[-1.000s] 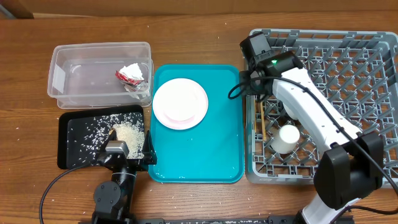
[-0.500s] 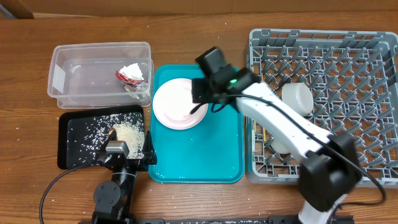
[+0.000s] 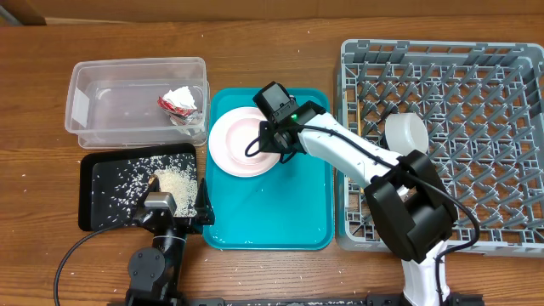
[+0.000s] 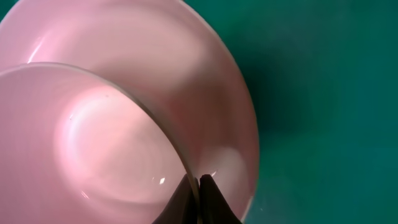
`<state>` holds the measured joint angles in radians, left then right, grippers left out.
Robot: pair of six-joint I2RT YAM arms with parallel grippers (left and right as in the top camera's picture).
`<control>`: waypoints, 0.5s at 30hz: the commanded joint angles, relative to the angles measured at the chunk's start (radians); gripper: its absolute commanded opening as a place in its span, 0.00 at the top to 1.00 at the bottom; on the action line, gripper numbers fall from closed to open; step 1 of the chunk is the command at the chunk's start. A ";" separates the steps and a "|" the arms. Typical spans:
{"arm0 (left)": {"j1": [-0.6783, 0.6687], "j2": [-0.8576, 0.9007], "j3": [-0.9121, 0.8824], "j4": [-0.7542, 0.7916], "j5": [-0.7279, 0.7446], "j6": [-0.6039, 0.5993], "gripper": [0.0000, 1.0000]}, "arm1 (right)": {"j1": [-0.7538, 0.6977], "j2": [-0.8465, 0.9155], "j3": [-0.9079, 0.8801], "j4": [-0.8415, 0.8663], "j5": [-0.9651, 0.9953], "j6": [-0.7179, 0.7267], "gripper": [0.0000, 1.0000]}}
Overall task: Sort waste into correct bins and load items into the dishwasher
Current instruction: 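Grasp the rim of the pink-white plate with the right gripper, then carry the plate to the back of the dish rack and stand it upright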
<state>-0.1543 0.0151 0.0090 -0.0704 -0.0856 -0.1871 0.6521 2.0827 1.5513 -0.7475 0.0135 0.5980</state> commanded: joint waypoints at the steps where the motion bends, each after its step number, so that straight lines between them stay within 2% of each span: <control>1: 0.008 -0.010 -0.004 0.003 0.002 -0.011 0.00 | -0.026 -0.149 0.014 -0.031 0.099 -0.003 0.96; 5: 0.008 -0.011 -0.004 0.003 0.001 -0.011 0.00 | -0.040 -0.308 0.014 -0.119 0.324 0.002 0.96; 9: 0.008 -0.010 -0.004 0.003 0.002 -0.011 0.00 | -0.040 -0.479 0.014 -0.275 0.758 0.034 0.96; 13: 0.008 -0.011 -0.004 0.003 0.002 -0.011 0.00 | -0.066 -0.549 0.014 -0.472 1.156 0.112 0.96; 15: 0.008 -0.010 -0.004 0.003 0.002 -0.011 0.00 | -0.104 -0.549 0.014 -0.562 1.250 0.114 0.96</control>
<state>-0.1543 0.0151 0.0090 -0.0704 -0.0856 -0.1871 0.5915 1.5127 1.5654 -1.2633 0.9127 0.6636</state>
